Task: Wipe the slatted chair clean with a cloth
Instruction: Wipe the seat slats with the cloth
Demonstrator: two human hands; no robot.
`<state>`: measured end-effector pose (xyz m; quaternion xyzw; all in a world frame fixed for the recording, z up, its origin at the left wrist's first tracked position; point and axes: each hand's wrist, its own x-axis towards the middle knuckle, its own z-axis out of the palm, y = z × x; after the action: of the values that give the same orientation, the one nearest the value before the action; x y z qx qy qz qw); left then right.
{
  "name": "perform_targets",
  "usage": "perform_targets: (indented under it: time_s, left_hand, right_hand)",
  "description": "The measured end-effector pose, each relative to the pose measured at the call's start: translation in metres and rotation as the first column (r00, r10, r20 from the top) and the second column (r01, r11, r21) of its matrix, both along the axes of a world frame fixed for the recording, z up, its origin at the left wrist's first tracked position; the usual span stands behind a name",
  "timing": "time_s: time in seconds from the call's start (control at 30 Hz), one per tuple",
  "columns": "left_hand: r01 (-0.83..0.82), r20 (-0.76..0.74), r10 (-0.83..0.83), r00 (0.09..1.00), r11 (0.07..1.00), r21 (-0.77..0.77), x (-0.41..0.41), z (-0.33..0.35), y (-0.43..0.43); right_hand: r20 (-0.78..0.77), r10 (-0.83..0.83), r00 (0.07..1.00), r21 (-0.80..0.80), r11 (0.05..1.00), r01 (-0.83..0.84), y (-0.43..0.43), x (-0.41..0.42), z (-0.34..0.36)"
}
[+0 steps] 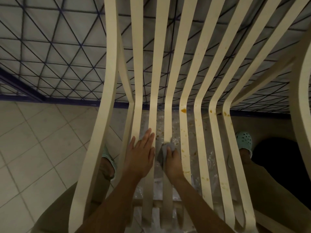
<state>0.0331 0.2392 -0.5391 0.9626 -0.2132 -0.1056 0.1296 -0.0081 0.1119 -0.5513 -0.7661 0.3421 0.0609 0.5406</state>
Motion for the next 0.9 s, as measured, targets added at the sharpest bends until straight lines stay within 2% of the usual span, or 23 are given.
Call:
perform_targets:
  time_s: [0.33, 0.53, 0.63, 0.8, 0.9]
  left_hand:
    - [-0.013, -0.018, 0.012, 1.0, 0.999, -0.045, 0.0, -0.005, 0.0]
    - [-0.016, -0.011, 0.016, 1.0, 0.999, -0.034, 0.001, -0.003, 0.0]
    - [-0.019, -0.008, 0.019, 1.0, 0.999, -0.04, 0.001, -0.004, 0.001]
    - [-0.027, -0.007, 0.027, 1.0, 0.998, -0.048, 0.001, -0.005, 0.001]
    - [-0.021, -0.009, 0.021, 1.0, 0.999, -0.044, 0.001, -0.006, 0.002]
  right_hand:
    - [-0.018, 0.01, 1.0, -0.001, 1.0, -0.01, -0.027, 0.1, 0.006]
    - [0.05, 0.006, 0.999, -0.02, 1.0, -0.005, -0.037, 0.149, 0.012]
    - [0.087, 0.016, 0.996, -0.037, 0.999, -0.013, -0.041, 0.161, 0.01]
    - [0.006, -0.062, 0.998, 0.091, 0.994, 0.061, -0.04, 0.159, 0.002]
    - [-0.016, -0.057, 0.998, 0.058, 0.997, 0.058, -0.038, 0.143, 0.005]
